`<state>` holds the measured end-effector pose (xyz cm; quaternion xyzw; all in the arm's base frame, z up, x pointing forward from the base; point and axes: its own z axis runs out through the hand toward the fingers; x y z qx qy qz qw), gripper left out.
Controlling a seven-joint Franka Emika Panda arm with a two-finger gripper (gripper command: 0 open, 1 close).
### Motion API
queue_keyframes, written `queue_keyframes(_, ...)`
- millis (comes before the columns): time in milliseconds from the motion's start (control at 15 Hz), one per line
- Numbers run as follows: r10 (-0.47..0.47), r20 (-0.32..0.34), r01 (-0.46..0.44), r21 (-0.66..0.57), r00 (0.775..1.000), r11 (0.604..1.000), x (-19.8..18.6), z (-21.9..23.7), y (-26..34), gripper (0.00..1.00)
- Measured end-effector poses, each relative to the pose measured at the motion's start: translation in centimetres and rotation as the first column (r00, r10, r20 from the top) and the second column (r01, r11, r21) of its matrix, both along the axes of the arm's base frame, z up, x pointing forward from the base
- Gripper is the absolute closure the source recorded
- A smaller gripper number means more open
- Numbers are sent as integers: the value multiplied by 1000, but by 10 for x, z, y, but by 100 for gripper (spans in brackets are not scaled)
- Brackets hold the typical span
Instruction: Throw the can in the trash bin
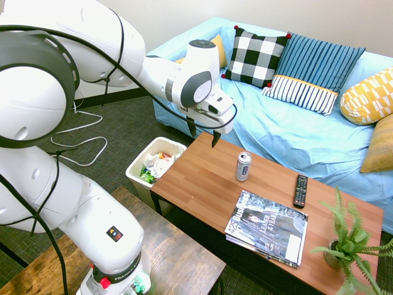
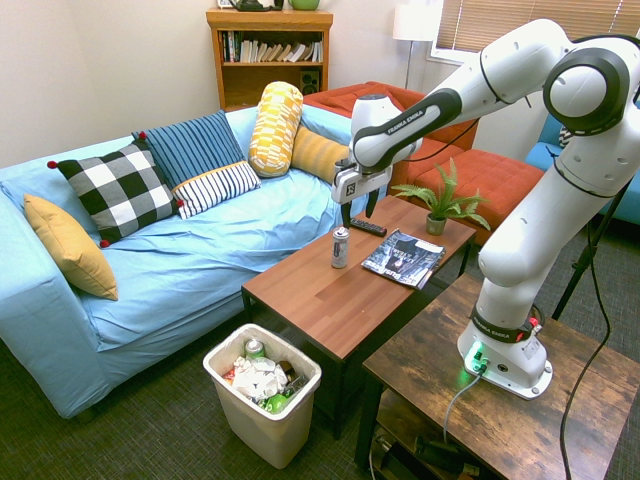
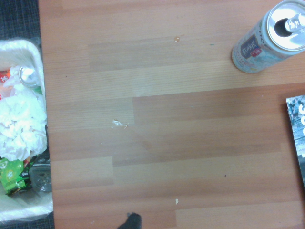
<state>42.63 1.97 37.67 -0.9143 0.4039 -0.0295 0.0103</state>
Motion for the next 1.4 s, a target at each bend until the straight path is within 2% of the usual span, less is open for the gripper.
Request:
queue_keyframes(200,-14,4,14,-11,1000,1000,3,-3,-4,0)
queue_keyframes(533,-99,41,100,-39,994,994,23,-28,-41,0)
queue_keyframes(933,-177,57,179,-26,983,984,81,-59,-86,0)
queue_keyframes(1400,-204,17,204,4,979,979,146,-103,-101,0)
